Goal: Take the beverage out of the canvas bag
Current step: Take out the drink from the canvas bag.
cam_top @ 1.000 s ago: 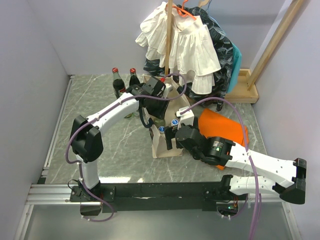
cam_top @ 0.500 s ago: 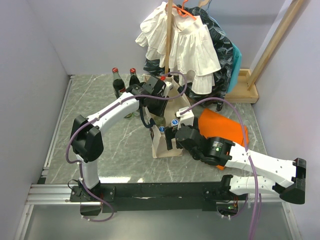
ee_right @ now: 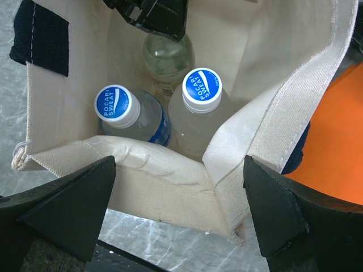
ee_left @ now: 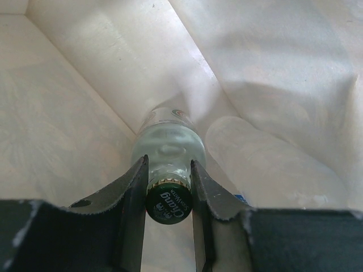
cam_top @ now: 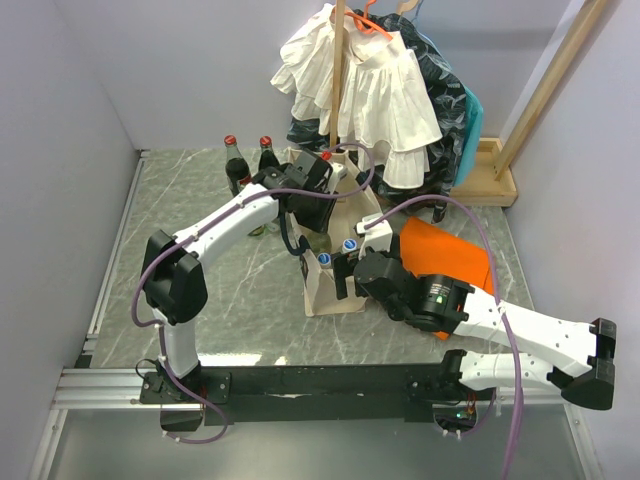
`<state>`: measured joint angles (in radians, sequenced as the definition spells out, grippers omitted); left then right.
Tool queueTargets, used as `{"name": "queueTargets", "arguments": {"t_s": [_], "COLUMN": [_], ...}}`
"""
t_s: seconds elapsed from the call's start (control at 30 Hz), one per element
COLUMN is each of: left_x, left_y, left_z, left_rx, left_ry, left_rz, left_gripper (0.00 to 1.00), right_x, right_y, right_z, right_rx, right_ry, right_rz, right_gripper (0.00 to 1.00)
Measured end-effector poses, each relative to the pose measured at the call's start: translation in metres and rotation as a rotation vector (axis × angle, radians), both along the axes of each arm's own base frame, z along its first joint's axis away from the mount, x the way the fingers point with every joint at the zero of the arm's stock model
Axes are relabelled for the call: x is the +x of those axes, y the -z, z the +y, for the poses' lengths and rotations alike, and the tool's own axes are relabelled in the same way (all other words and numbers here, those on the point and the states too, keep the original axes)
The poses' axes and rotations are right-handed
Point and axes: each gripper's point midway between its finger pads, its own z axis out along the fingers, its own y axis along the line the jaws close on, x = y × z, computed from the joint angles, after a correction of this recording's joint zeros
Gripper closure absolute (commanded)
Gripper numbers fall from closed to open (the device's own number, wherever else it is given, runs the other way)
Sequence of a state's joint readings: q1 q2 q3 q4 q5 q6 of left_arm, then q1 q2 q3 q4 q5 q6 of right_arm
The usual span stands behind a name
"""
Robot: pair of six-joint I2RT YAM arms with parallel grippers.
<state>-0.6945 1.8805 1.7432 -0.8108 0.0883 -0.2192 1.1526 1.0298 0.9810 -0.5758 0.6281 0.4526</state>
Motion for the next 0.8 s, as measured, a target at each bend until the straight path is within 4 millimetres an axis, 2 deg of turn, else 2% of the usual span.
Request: {"name": "queueTargets", "arguments": {"t_s": [0.2,0.4,0.8], "left_x": [-0.002,0.007,0.013], "left_y": [-0.008,-0.015,-0.013], "left_z": [0.000,-0.008,-0.005], "left_rx": [0.006,0.002,0.038], "left_ry": [0.004,0.017,0.018], "left_rz": [0.008,-0.011,-0.027], "left_gripper": [0.99,0.99,0.99], "right_x": [0.000,0.000,0.000], "right_y": [0.001,0.001,0.002], "right_z": [0.000,0.000,-0.001], "right_rx": [-0.004,-0.006,-0.009], "right_ry": [-0.002,-0.002,0.003], "right_rz": [0.002,0.003,0.003], "right_gripper": [0.00,0.00,0.00]}}
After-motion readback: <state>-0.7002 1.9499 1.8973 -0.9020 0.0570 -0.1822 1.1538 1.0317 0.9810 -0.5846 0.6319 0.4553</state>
